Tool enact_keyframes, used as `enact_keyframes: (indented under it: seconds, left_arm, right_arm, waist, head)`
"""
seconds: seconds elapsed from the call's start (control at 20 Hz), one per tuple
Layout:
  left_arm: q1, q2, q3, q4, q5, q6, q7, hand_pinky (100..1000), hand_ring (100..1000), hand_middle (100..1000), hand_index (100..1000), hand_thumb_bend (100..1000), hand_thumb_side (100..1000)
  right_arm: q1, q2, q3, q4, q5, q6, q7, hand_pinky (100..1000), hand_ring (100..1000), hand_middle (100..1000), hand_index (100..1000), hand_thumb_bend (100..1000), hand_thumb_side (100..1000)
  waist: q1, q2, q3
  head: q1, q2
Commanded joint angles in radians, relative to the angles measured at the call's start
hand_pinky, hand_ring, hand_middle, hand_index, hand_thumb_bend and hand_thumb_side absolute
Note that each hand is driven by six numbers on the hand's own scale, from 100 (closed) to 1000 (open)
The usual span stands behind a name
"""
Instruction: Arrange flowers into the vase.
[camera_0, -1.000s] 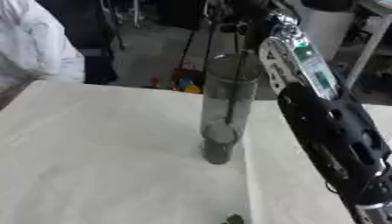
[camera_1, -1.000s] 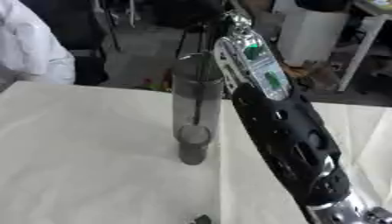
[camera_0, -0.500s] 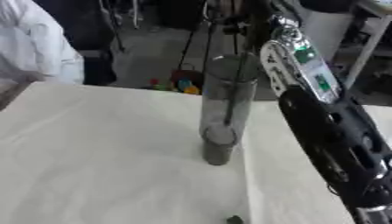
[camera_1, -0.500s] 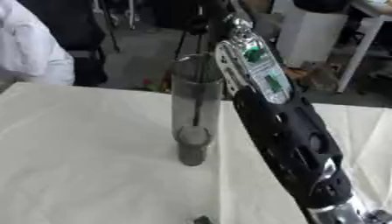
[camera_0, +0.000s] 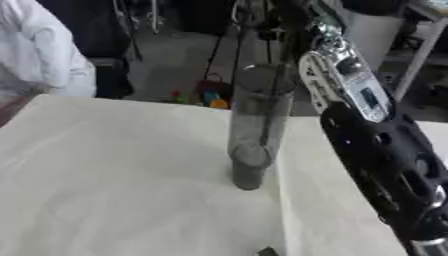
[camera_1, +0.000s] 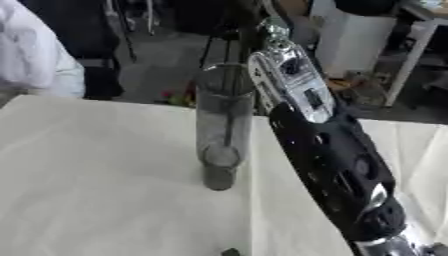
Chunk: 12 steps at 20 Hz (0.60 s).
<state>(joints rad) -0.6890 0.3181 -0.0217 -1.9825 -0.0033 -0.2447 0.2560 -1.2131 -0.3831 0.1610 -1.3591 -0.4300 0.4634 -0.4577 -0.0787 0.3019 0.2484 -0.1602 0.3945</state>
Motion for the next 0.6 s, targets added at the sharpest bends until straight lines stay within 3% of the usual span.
enact_keyframes:
  seconds: [0.05, 0.35, 0.6]
  left_arm:
    - [-0.015, 0.008, -0.005, -0.018, 0.005, 0.003, -0.001, 903, 996, 909, 1000, 162, 1000]
    - [-0.014, 0.005, -0.004, -0.018, 0.007, 0.003, -0.001, 903, 995, 909, 1000, 157, 1000]
    - [-0.017, 0.002, -0.005, -0.018, 0.01, 0.002, -0.001, 903, 995, 909, 1000, 154, 1000]
  right_arm:
    - [-0.014, -0.03, -0.006, -0.009, 0.018, -0.001, 0.024, 740, 517, 339, 100, 515, 507]
    - [-0.008, -0.028, -0.007, -0.012, 0.041, -0.006, 0.044, 907, 624, 447, 100, 519, 545]
    - [-0.002, -0.023, -0.015, -0.016, 0.031, -0.05, 0.065, 966, 717, 542, 100, 523, 552]
  waist:
    - [0.011, -0.018, -0.001]
    - [0.012, -0.016, 0.0]
    - [0.014, -0.013, 0.002]
  head:
    - [0.002, -0.011]
    - [0.004, -0.014]
    - [0.003, -0.018]
